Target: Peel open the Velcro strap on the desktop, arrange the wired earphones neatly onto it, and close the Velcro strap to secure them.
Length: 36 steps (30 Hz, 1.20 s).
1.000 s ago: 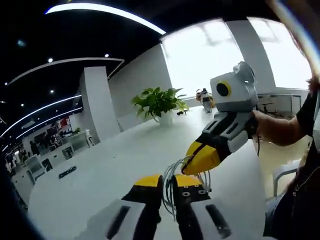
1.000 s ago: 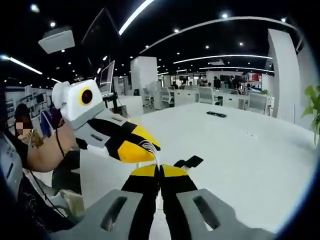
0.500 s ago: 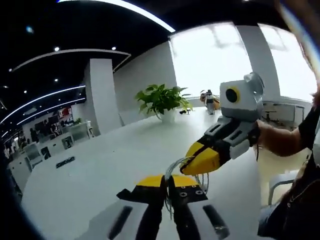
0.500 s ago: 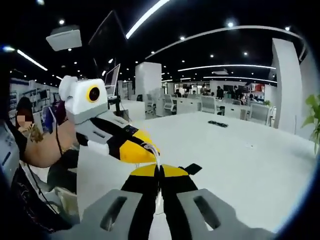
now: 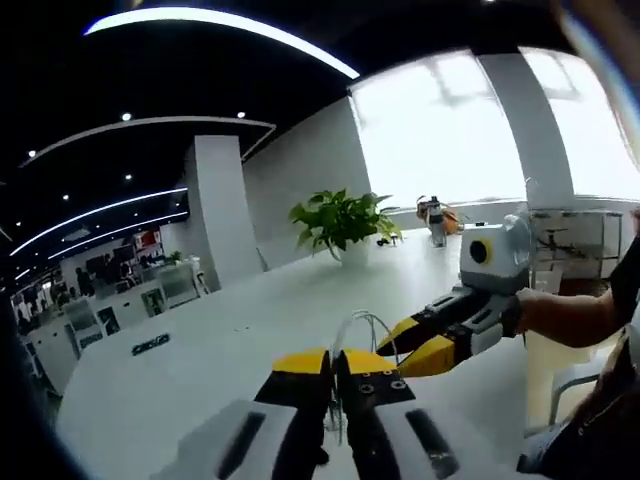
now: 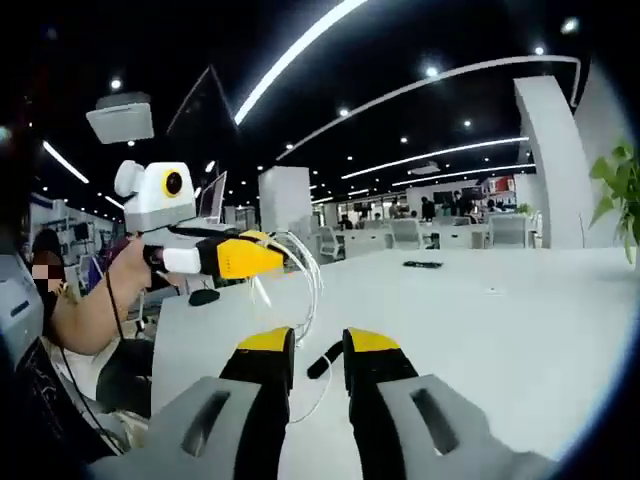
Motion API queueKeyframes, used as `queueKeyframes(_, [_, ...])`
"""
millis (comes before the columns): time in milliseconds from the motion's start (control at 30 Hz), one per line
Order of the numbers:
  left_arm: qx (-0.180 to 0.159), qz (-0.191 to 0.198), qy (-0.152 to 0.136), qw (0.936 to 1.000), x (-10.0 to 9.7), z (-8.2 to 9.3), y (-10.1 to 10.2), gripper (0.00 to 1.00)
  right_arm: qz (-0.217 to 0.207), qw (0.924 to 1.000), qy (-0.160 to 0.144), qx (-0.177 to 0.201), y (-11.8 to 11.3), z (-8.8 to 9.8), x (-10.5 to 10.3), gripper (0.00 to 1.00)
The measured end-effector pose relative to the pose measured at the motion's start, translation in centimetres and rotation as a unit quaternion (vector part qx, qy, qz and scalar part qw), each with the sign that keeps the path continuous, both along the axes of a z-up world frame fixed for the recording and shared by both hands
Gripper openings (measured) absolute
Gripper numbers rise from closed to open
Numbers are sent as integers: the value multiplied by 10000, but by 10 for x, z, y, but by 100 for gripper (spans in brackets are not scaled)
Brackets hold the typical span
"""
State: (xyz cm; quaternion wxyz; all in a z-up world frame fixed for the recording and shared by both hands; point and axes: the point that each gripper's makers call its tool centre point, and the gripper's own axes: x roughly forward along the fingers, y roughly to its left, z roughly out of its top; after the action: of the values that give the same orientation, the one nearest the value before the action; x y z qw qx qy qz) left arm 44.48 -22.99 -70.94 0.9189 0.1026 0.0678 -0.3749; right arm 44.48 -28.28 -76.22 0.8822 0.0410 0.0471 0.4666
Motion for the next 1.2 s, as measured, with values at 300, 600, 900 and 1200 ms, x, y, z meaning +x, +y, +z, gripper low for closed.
queueKeyframes(300, [-50,108,-156,9998,2,17,2,8,278,9972,685,-95,16,-48,-4,21])
queueKeyframes(600, [-70,319,-327,9989,7,27,12,8,346,9963,790,-67,23,-50,-8,6])
queueKeyframes(900, [-90,402,-313,9987,9,24,20,8,301,9972,689,-19,20,-41,-19,5])
queueKeyframes(1200, [-133,532,-327,9980,11,22,33,8,432,9964,732,-8,15,-28,-40,5])
